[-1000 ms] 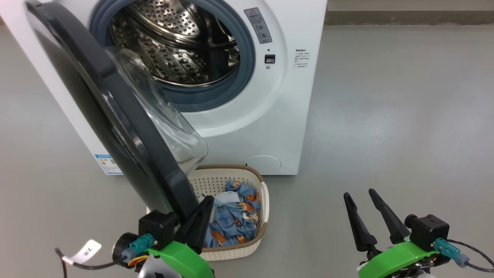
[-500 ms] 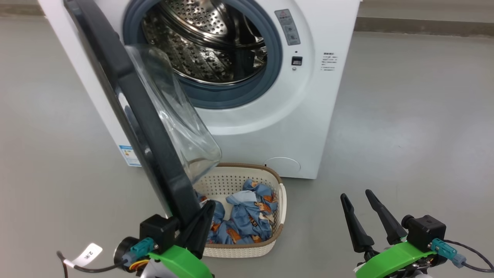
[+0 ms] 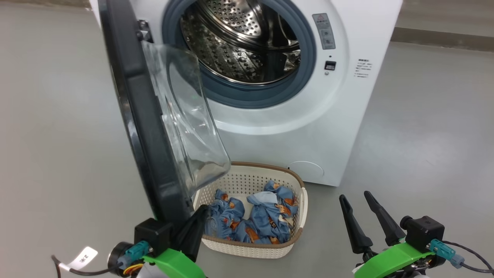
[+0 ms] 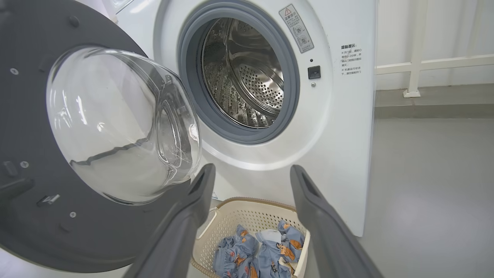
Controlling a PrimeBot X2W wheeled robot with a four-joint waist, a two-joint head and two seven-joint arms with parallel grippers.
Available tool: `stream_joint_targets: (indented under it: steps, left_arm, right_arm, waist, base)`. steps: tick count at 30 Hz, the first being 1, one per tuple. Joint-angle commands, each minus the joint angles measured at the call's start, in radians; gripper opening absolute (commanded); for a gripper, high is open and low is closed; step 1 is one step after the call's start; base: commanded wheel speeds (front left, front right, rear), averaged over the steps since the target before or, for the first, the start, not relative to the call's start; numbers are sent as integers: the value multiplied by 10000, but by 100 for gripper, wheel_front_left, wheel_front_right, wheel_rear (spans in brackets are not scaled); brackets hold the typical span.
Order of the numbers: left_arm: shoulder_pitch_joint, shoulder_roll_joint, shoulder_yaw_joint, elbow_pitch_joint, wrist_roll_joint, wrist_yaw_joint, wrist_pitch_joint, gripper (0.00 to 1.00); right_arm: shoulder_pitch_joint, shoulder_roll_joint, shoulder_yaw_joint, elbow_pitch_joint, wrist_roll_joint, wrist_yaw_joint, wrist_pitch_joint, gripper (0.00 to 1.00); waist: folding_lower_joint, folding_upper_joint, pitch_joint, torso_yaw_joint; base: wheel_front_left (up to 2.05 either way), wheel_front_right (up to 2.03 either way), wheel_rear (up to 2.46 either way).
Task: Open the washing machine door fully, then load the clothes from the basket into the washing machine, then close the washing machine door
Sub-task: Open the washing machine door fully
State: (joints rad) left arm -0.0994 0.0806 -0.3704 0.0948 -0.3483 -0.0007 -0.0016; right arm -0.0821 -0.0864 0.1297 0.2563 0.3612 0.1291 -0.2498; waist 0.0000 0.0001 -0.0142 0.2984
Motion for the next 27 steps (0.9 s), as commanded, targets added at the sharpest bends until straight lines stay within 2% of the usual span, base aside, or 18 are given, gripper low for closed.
stream_joint_targets:
  steps: [1,27]
  left_arm:
    - [-248,346,663,-111,-94,292,-58,0]
    - [-98,674,1187,14,-433,690,-297,0]
  right_arm:
    - [-143,50,290,-190,76,16,-120,100]
    - [-123,90,366,-168,72,16,-120,100]
  waist:
    - [0,-1,-58,207]
    - [0,-1,111,1625]
  base:
    - [0,0,0]
    - [0,0,0]
